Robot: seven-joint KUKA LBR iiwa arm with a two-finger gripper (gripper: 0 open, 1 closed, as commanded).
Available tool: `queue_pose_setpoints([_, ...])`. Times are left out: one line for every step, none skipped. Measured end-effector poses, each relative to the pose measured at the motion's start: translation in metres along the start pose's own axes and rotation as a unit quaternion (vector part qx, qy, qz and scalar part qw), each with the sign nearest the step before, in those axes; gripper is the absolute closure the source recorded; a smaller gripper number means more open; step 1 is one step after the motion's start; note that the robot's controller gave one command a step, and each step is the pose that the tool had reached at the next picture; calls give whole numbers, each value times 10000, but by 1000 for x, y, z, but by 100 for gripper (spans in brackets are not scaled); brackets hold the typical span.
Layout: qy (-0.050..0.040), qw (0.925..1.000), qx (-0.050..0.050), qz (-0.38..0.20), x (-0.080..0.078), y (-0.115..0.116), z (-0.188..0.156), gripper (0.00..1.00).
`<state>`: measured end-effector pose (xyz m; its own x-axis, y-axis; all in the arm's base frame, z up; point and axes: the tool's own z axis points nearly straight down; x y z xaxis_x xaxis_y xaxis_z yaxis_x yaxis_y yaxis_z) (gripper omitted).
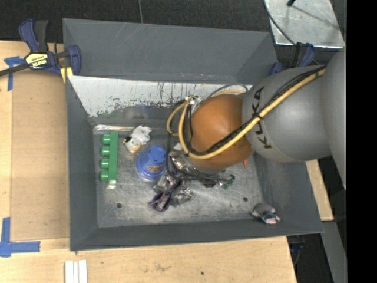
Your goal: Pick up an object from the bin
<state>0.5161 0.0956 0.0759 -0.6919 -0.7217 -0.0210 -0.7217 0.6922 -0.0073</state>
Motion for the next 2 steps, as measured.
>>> queue_pose_setpoints([0, 10000, 0, 0, 0, 0, 0, 100])
queue_pose_setpoints([24, 10000, -11, 0, 0, 0, -3, 100])
